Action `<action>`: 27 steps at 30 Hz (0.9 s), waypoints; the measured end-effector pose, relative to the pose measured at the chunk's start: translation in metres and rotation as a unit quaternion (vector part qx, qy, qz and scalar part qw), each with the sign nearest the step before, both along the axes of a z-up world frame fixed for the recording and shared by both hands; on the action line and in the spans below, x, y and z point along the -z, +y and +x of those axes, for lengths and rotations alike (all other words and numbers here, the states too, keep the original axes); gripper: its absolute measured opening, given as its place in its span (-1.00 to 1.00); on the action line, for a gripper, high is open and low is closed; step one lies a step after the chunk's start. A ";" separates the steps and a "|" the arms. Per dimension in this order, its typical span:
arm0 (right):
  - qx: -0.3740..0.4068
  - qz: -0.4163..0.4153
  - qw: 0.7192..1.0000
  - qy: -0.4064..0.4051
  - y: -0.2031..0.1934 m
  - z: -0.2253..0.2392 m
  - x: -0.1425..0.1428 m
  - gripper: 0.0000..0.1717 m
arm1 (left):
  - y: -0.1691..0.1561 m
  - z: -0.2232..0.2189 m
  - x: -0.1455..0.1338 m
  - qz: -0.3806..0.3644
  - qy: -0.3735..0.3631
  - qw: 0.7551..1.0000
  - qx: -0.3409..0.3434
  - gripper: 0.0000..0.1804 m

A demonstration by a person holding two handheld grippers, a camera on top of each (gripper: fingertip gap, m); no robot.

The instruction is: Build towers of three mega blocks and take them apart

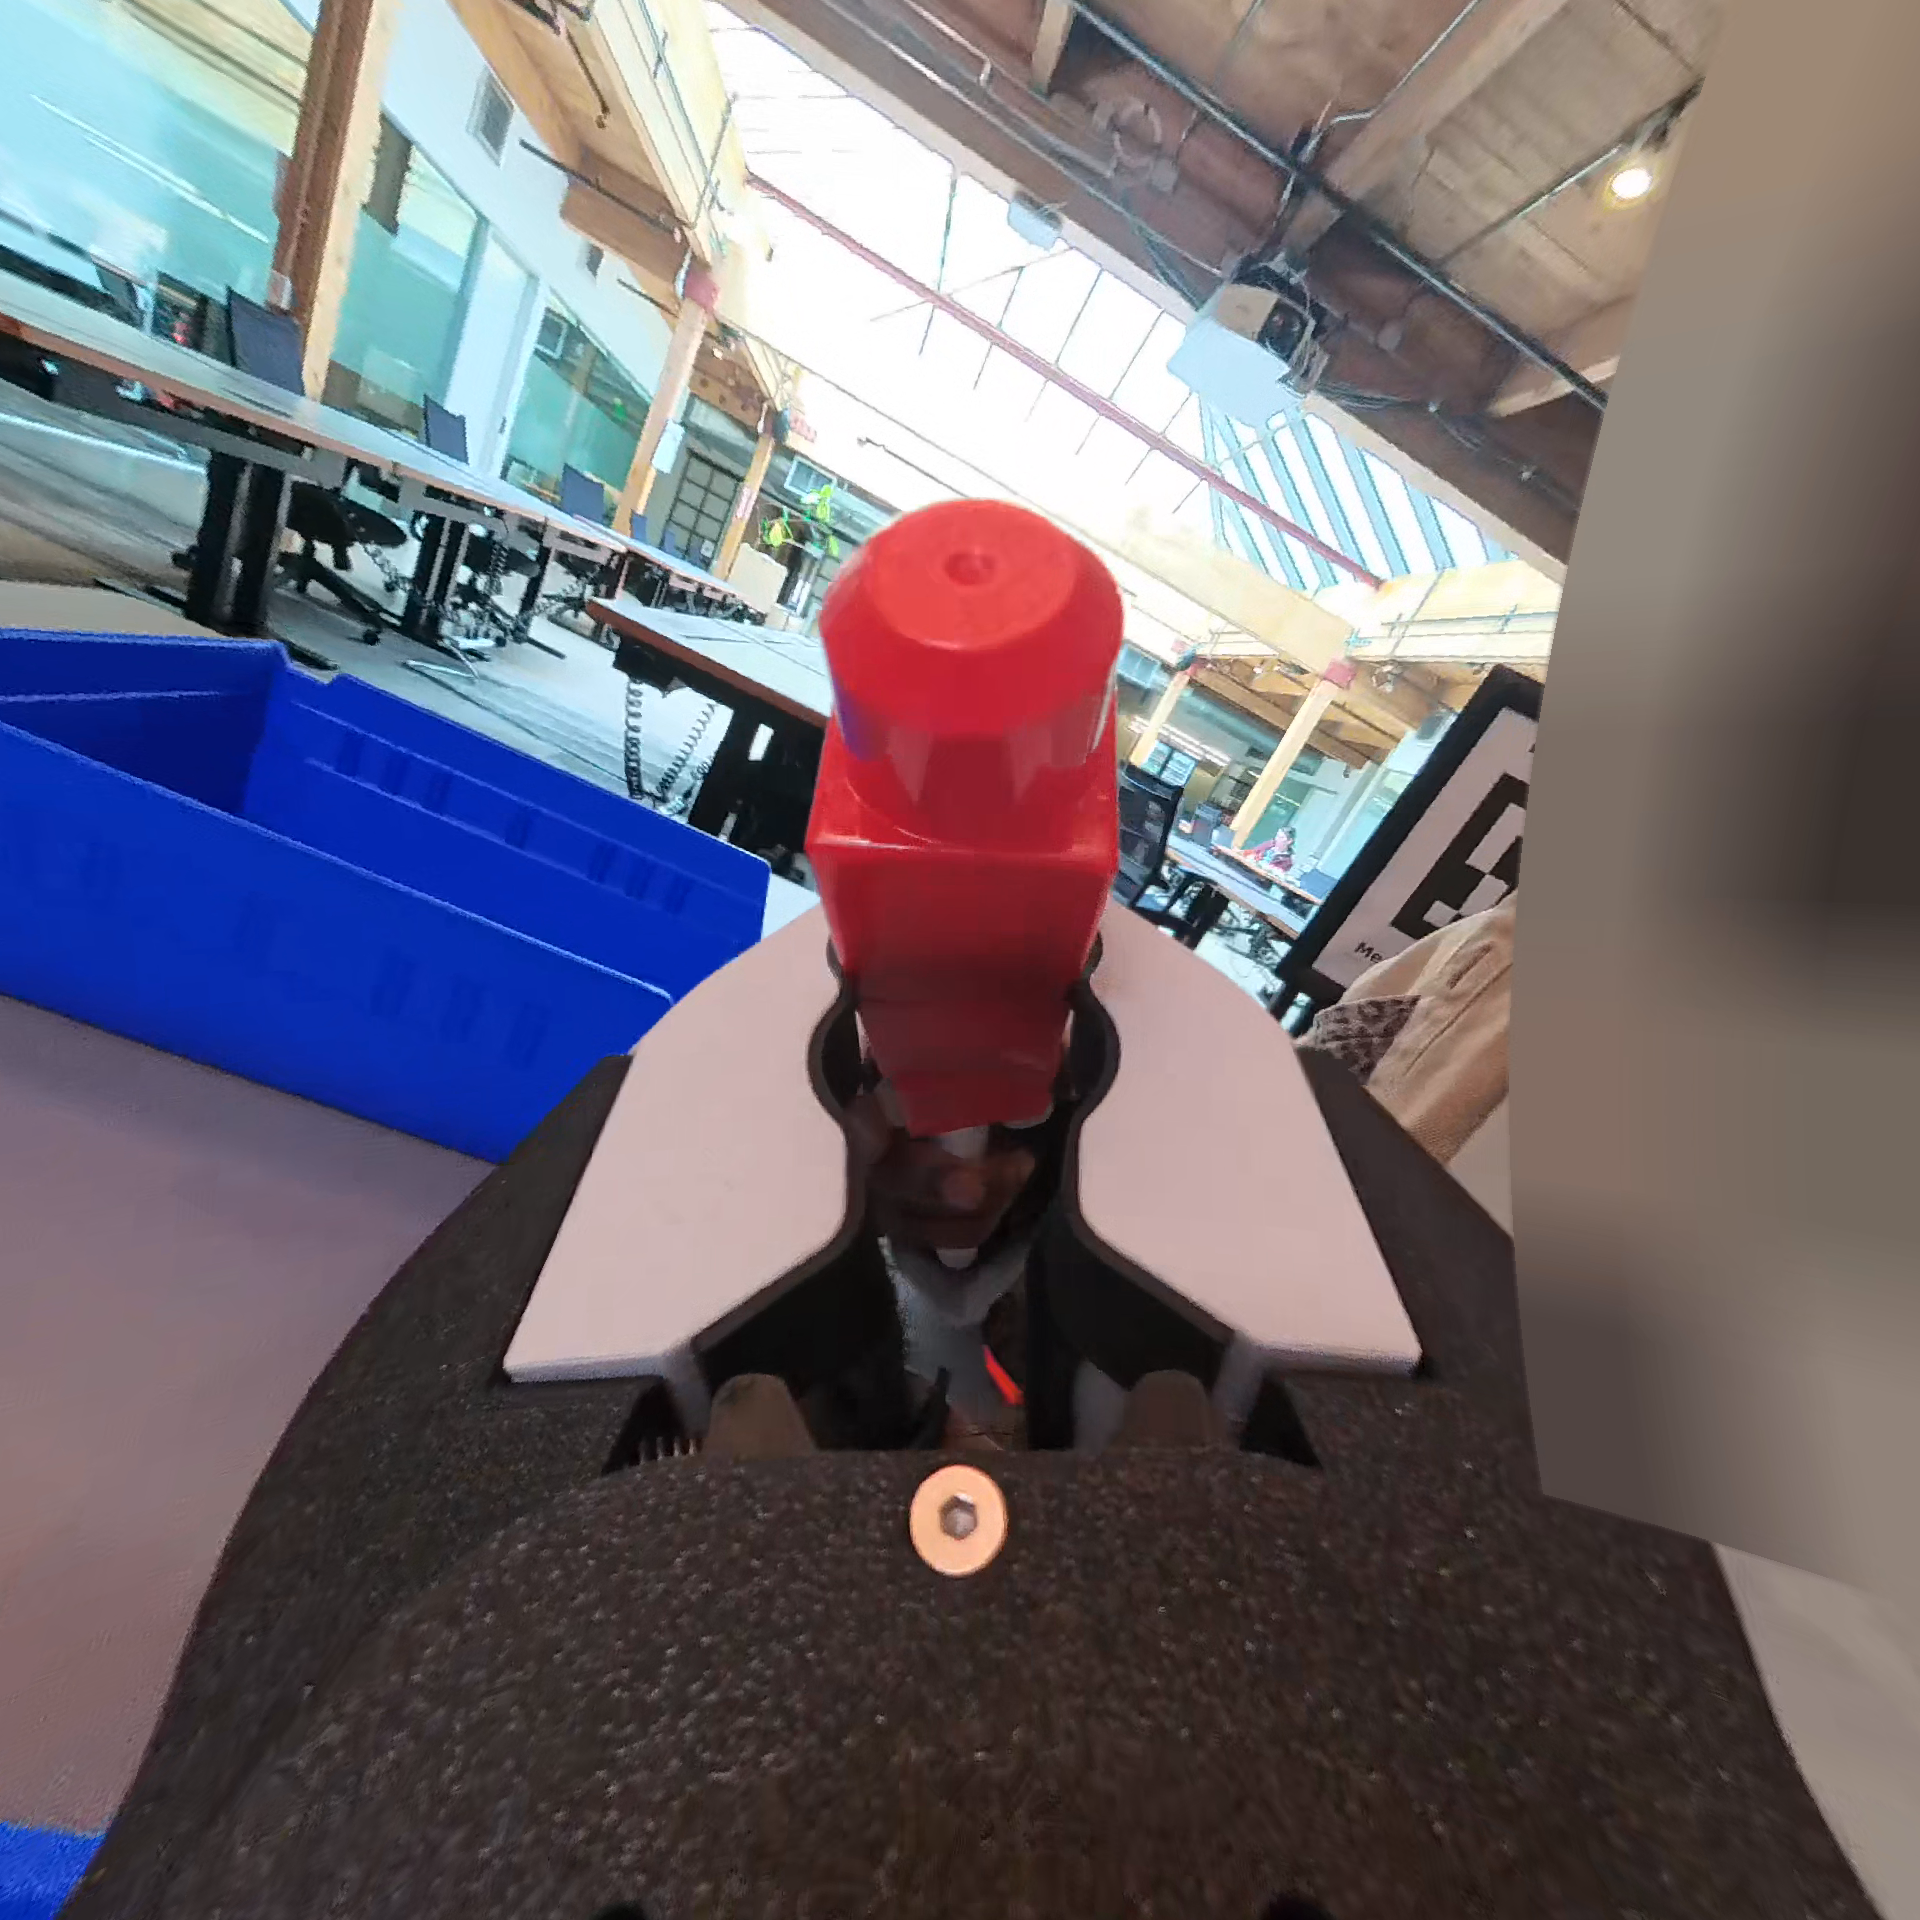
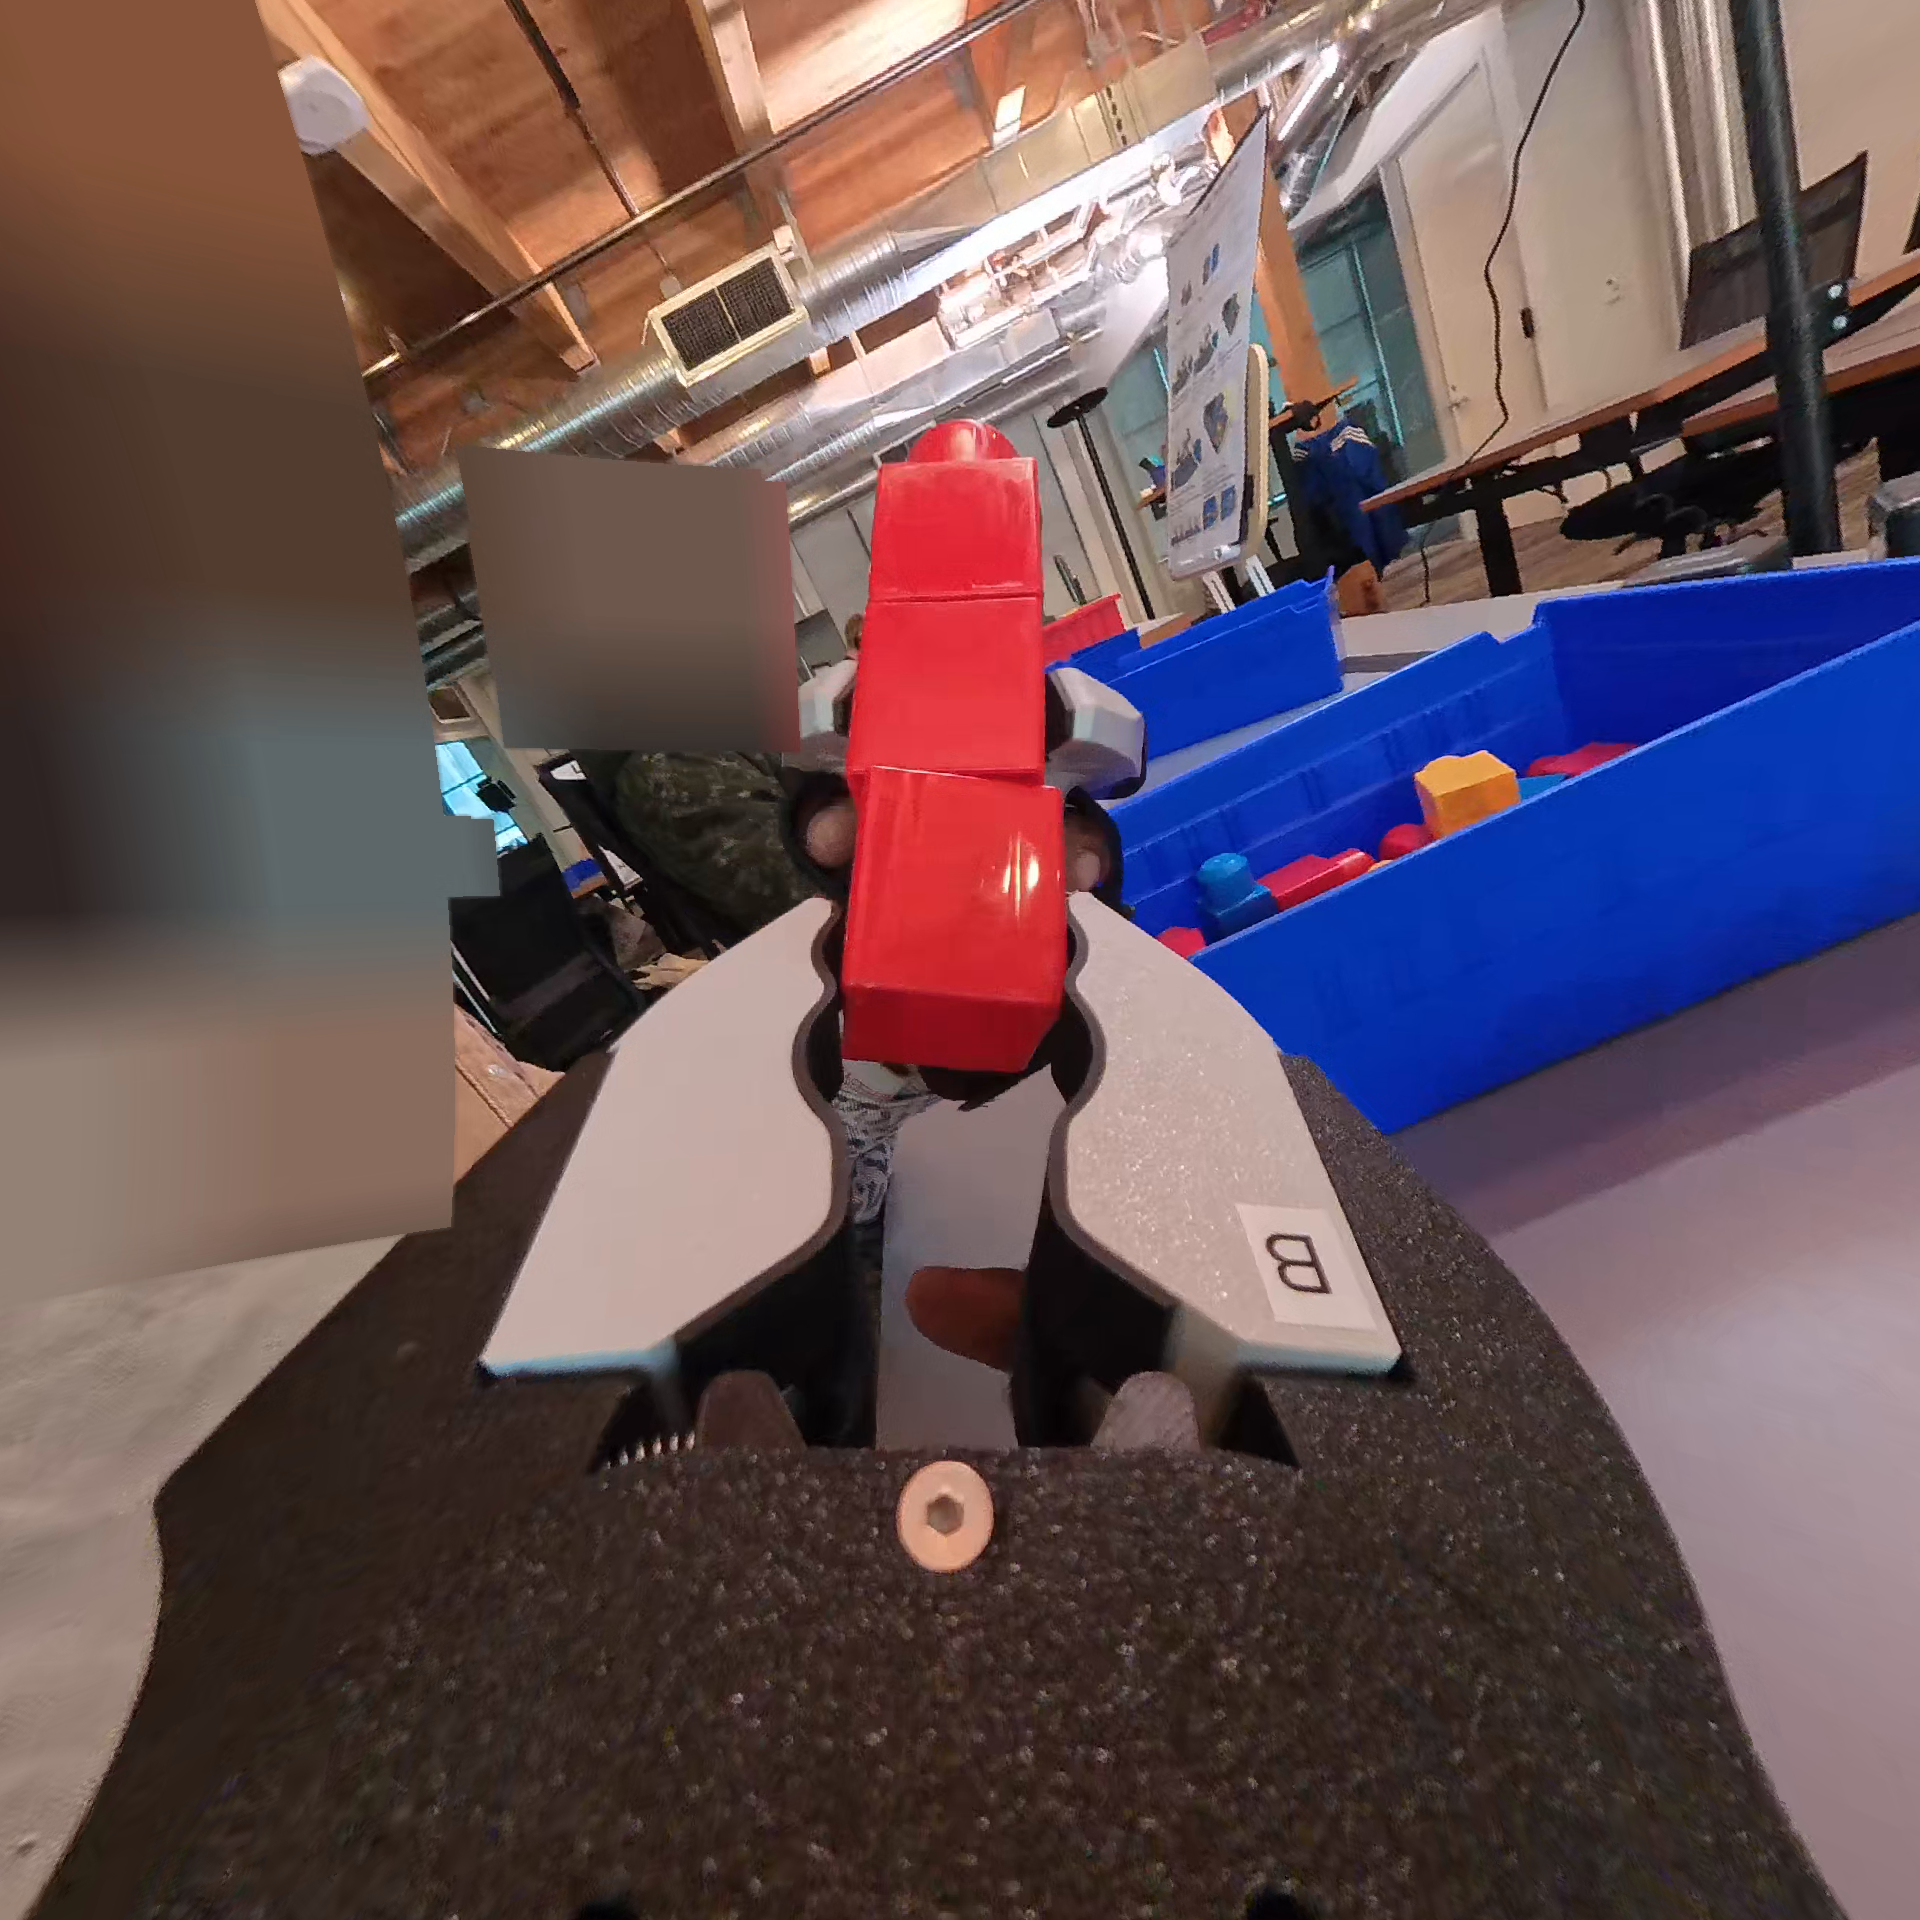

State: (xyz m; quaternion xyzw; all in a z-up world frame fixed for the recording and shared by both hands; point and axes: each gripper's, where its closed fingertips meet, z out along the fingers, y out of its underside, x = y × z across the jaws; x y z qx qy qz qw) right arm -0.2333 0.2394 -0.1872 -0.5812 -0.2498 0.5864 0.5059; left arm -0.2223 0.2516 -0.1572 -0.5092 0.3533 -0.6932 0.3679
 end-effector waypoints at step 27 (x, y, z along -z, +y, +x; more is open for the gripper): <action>0.027 0.073 0.994 -0.083 -0.001 0.013 -0.005 -0.26 | -0.006 -0.006 0.047 0.118 0.217 0.969 0.003 -0.60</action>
